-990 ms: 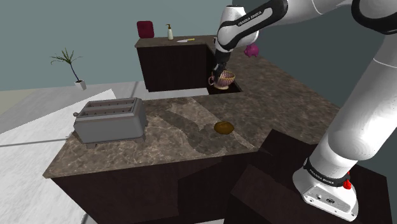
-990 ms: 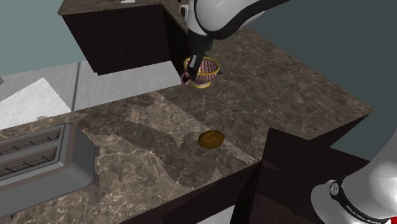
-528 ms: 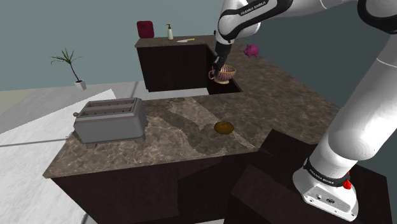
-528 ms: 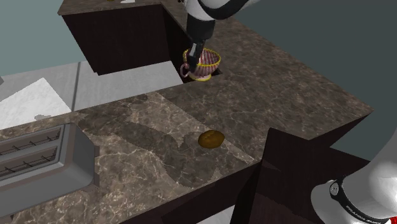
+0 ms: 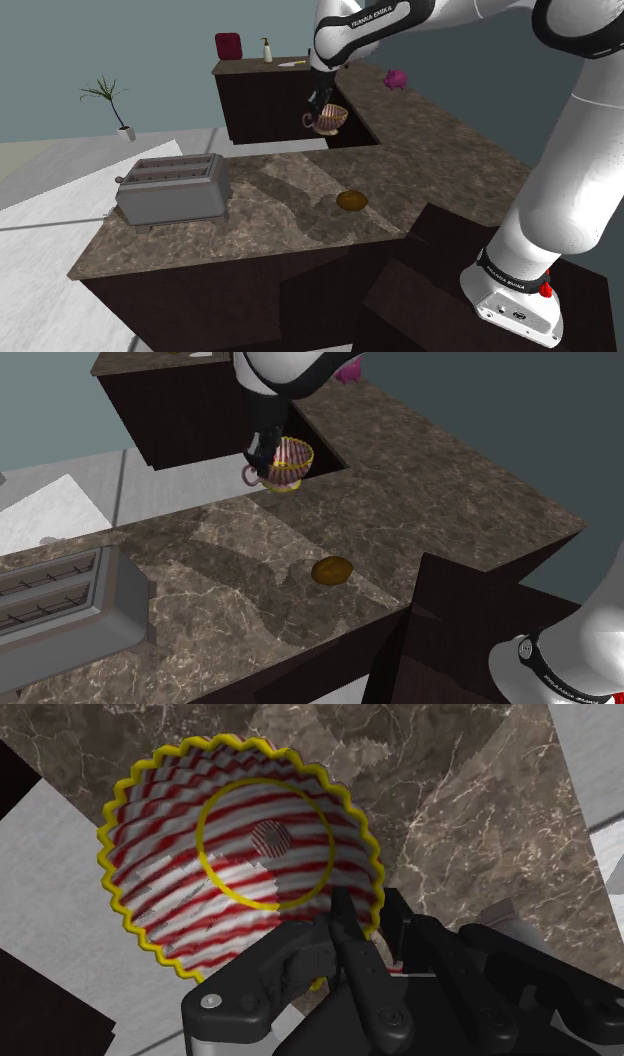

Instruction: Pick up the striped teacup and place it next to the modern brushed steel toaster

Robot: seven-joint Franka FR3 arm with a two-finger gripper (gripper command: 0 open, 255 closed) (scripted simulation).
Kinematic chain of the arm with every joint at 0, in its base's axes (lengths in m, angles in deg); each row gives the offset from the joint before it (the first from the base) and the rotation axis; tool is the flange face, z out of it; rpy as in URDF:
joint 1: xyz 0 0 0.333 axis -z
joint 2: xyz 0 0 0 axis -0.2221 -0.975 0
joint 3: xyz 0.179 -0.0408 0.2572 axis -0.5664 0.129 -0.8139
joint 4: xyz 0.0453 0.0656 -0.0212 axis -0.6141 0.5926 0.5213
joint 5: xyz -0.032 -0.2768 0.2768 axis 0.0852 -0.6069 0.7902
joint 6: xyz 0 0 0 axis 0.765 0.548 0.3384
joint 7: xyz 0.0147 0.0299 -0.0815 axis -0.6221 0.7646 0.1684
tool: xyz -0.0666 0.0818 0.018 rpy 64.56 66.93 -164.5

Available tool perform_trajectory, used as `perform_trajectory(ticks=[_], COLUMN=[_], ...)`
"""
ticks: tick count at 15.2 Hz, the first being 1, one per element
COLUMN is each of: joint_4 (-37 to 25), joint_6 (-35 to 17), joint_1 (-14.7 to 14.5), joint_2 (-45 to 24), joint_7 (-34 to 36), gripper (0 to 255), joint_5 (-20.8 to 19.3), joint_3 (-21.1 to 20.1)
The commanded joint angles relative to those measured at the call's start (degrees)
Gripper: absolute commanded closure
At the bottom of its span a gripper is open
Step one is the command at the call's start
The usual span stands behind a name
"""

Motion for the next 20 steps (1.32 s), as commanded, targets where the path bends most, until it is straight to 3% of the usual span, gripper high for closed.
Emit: perform_trajectory(ticks=[1,12,16,18,20], joint_4=[-2.29,-24.36,-36.76,-46.75,-44.86], joint_6=[0.52,7.43,12.07,16.04,14.37], joint_1=[-1.31,-9.07,-12.28,-14.36,-14.32], joint_2=[-1.73,-17.31,-25.29,-31.44,-31.23], joint_7=[2.66,14.92,18.38,20.09,20.21], gripper=[255,255,255,255,255], joint_5=[-0.60,-4.31,-5.59,-6.28,-6.28], joint_3=[-1.01,-4.63,-5.21,-5.36,-5.31])
